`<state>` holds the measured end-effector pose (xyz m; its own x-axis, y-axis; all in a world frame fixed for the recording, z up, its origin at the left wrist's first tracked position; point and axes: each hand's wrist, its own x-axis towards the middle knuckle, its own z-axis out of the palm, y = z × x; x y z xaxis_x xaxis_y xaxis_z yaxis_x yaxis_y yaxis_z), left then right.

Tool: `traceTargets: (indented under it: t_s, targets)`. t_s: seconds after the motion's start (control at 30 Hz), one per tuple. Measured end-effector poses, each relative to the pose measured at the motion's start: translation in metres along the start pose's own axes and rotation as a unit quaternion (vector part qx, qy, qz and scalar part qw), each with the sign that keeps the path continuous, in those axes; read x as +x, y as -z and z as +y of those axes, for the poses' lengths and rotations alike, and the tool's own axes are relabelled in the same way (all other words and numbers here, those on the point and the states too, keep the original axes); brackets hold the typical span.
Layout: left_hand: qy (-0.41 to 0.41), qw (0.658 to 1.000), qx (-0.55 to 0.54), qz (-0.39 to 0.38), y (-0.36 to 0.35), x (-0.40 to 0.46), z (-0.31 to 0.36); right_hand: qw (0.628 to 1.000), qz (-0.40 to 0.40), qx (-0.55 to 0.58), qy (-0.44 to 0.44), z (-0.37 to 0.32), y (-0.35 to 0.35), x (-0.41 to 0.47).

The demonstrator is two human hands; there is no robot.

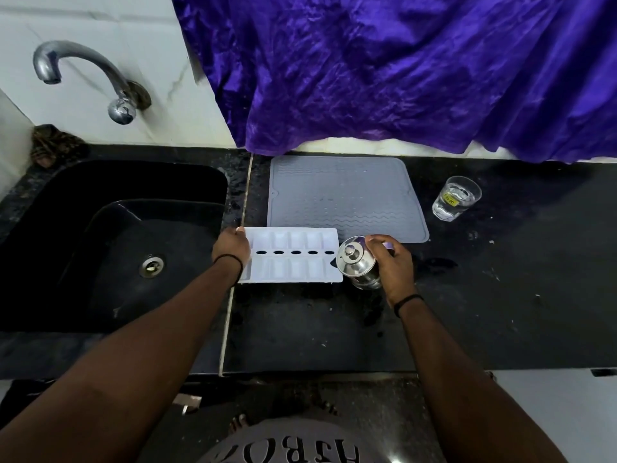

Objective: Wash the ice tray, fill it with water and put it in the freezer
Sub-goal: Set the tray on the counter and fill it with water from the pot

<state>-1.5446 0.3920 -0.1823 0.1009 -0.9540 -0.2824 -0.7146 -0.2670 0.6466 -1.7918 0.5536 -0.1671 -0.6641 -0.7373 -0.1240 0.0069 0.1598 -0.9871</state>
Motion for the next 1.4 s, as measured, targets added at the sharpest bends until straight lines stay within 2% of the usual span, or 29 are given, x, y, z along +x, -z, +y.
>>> traceTargets:
  t_s: [1.4]
  targets:
    - [0.003, 1.0, -0.017, 0.012, -0.009, -0.0018, -0.0055, 1.0, -0.008, -0.023, 0.007, -0.0024, 0.0042, -0.0034]
